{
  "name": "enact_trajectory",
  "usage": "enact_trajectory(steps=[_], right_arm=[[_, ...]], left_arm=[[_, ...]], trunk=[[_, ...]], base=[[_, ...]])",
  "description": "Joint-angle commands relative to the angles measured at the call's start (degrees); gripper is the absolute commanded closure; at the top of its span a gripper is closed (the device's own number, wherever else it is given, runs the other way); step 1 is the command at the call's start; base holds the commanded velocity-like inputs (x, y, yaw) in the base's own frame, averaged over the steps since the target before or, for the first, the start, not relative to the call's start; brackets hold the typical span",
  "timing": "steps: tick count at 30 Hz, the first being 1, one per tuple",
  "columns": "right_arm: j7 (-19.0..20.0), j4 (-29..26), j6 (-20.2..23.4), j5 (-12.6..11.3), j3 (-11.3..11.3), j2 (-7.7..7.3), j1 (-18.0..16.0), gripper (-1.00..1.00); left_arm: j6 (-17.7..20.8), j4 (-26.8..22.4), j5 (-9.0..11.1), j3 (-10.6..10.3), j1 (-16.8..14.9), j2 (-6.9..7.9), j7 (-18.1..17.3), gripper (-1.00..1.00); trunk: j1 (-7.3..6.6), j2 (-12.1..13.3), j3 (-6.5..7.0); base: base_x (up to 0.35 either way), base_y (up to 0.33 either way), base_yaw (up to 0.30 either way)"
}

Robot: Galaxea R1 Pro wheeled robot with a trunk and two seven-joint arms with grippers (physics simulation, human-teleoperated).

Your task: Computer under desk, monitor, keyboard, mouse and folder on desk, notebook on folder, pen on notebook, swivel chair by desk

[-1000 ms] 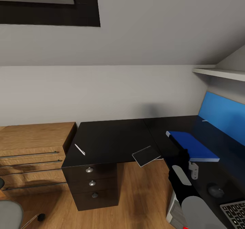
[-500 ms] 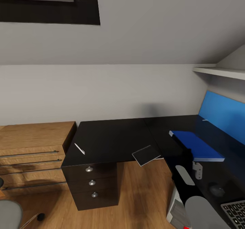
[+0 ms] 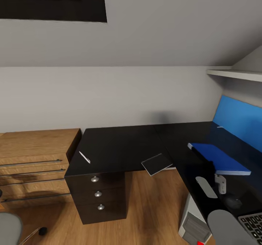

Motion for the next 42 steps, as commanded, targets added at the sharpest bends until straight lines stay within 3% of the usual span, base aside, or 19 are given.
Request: enact_trajectory(steps=[1, 5, 13, 19, 23, 42], right_arm=[[-0.4, -0.1, -0.1, 0.0, 1.1, -0.02, 0.0, 1.00], [-1.0, -0.1, -0.1, 0.0, 2.8, -0.03, 0.0, 1.00], [-1.3, -0.1, 0.1, 0.0, 3.2, -0.03, 0.0, 1.00], [-3.5, -0.1, 6.5, -0.1, 3.1, -0.10, 0.0, 1.00], [-4.5, -0.2, 8.2, 0.0, 3.0, -0.11, 0.0, 1.00], [-4.2, -0.2, 7.8, -0.3, 2.6, -0.03, 0.0, 1.00]], left_arm=[[-0.1, 0.0, -0.6, 0.2, 0.0, -0.01, 0.4, -1.00], [-0.1, 0.0, -0.6, 0.2, 0.0, -0.01, 0.4, -1.00], [-0.1, 0.0, -0.6, 0.2, 0.0, -0.01, 0.4, -1.00], [-0.1, 0.0, -0.6, 0.2, 0.0, -0.01, 0.4, -1.00], [-0.1, 0.0, -0.6, 0.2, 0.0, -0.01, 0.4, -1.00], [-0.1, 0.0, -0.6, 0.2, 0.0, -0.01, 0.4, -1.00]], trunk=[[0.23, -0.5, -0.25], [1.10, -2.1, -0.97], [2.86, -5.3, -2.40], [4.18, -7.7, -3.48], [5.06, -9.3, -4.20], [8.79, -16.1, -7.25]], base=[[0.000, 0.000, 0.000], [0.000, 0.000, 0.000], [0.000, 0.000, 0.000], [0.000, 0.000, 0.000], [0.000, 0.000, 0.000], [0.000, 0.000, 0.000]])
